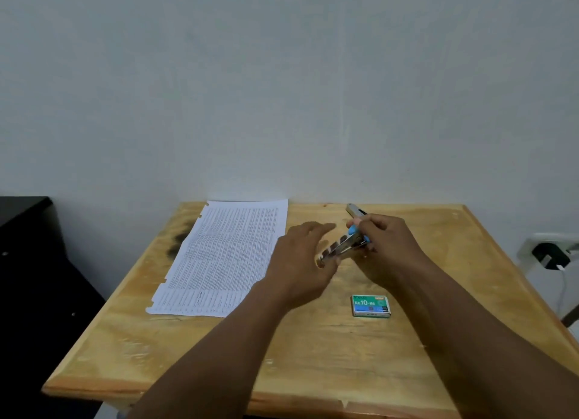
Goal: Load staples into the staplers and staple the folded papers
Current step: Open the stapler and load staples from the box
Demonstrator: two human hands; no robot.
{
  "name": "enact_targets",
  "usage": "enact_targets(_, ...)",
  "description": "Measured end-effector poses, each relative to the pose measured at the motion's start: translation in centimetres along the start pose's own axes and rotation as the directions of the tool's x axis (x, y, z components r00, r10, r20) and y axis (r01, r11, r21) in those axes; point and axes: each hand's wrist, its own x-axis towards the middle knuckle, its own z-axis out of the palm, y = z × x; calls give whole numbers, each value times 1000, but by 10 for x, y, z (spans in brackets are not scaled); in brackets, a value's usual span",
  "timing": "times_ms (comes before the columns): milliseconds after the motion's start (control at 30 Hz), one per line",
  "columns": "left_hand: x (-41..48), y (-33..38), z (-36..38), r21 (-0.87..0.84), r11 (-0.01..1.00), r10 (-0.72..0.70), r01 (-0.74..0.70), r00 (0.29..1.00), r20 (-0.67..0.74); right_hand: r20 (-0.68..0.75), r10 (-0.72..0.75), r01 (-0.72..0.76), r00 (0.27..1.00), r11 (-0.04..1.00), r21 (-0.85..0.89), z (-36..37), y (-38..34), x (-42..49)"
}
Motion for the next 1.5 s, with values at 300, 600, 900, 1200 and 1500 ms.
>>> enact_targets(300,23,16,23,-477,861,-191,177,981,19,76,-101,94,992,991,99,-22,24,-2)
enact_targets(600,20,2,14,-794,593,-395,131,907,-145,-17,-137,138,990,972,191,-18,26,12)
enact_targets(900,6,0,4,-550,830,-325,87,878,-351,-42,-142,148,989,940,307,-33,24,16)
enact_targets(1200,23,5,4,-211,956,188,-204,978,-91,81,-158,132,984,955,265,-28,23,13)
enact_targets(1500,31,2,3,-145,955,256,-260,966,-40,58,-142,116,988,938,326,-26,23,16)
